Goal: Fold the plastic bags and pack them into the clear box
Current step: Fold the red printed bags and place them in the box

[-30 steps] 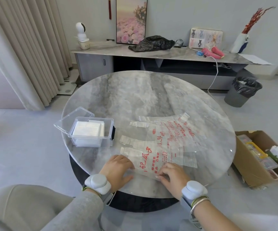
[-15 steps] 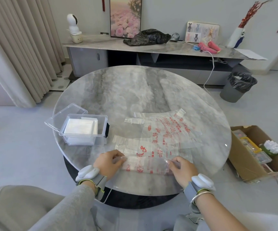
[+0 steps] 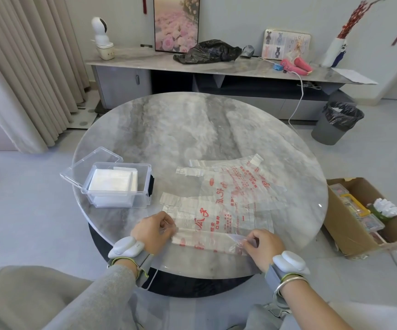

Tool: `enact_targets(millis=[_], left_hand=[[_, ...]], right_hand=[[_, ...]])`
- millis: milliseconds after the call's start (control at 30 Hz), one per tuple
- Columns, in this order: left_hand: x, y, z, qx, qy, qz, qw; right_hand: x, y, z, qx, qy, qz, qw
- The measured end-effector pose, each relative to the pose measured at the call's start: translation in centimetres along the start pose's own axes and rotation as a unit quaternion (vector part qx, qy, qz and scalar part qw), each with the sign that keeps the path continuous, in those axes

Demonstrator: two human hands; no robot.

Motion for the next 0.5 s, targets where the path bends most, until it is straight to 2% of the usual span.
enact_targets(millis=[167,200,267,300,400,500], left_hand=[[-0.2,0.4,-0.2,0.068,0.029,0.049,0.996],[-0.5,0.8,-0.5,0.099,0.068,0.087,0.989],[-1.3,2.1,-0.4,0.187,0.154,0.176,0.954],[-1.9,2.9,0.2,0.213,0.173,0.216,0.937],[-3.8,5.0,3.3,0.249,0.149,0.327,0.899],[-4.4,4.7,5.4,0.273,0.119,0.355,0.886]], right_hand=[[-0.2,0.2,-0.1,-0.037,-0.019,0.000,0.999],[-0.3,0.2,-0.1,-0.040,-0.017,-0.002,0.999],[-0.3,0.0,-0.1,-0.048,-0.015,-0.009,0.999],[-0.3,0.0,-0.1,-0.054,-0.016,-0.011,0.998],[-0.3,-0.3,0.0,-0.065,-0.019,-0.016,0.998],[-0.5,-0.4,-0.1,-0.064,-0.012,-0.025,0.998]])
Point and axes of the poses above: each hand's wrist, its own x-axis towards the middle knuckle, its own z-axis out of the palm, y = z × x, the point moved 8 cm from there along x, towards the middle knuckle, and after that the axes turned 12 degrees about -z, right-handed, at the moved point
